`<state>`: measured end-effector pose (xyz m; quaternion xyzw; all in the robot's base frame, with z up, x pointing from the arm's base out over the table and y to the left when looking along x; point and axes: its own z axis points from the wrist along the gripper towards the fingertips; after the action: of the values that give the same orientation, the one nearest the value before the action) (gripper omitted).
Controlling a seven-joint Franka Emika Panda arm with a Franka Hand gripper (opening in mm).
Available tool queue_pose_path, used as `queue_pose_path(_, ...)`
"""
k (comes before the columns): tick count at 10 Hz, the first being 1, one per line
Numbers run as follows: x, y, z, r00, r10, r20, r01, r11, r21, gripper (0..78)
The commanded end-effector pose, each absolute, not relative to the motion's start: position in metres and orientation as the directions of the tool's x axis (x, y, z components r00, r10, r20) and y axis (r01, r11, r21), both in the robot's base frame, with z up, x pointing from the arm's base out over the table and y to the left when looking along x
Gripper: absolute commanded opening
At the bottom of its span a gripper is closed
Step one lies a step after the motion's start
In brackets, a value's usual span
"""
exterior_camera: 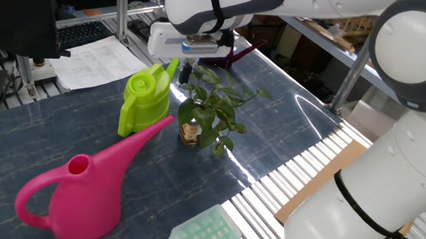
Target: Water the plant
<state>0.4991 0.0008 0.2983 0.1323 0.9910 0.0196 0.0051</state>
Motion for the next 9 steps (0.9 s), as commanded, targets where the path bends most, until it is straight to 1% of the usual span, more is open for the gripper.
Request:
queue_pose_path(1,0.496,0.020,0.304,-0.863,0.505,-0.022,0.503,0.862,0.069,0.0)
queue_pose_path(5,0.493,0.046,0.313,-0.843,0.538,-0.019,0.535,0.842,0.068,0.0)
queue_pose_path(9,0.502,0.069,0.325,-0.833,0.553,-0.020,0.551,0.832,0.070,0.0)
